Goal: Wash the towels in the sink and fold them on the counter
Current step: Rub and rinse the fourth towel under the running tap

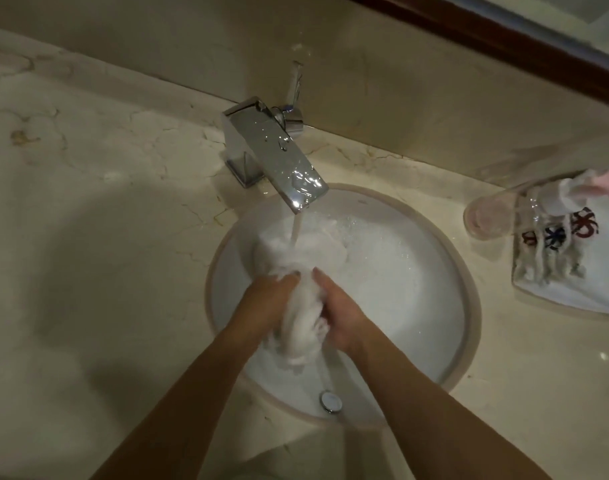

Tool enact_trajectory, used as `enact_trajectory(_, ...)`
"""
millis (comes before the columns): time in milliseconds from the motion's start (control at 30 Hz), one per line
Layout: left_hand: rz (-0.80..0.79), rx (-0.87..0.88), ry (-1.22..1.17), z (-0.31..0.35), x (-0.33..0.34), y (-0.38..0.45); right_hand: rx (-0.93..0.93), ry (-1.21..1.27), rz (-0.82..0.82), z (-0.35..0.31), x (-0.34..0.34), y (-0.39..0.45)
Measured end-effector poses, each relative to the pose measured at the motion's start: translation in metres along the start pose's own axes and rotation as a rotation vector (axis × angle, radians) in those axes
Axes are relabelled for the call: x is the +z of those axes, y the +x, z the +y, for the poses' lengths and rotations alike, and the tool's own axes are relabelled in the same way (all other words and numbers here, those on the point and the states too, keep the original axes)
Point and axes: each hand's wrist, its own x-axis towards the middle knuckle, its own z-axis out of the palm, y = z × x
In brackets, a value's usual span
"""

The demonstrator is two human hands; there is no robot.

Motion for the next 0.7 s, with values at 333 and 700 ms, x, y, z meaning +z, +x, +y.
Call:
enact_trajectory(333, -0.091, 0.018, -0.569, 0.017, -0.029, -0.007, -0.542, -0.564, -0.164, -0.020, 0.043, -0.041)
enact_trajectory(700, 0.206, 0.062, -0.114, 0.014, 0.008, 0.030, -0.586, -1.429, 0.540, -0.046, -0.032, 0.082)
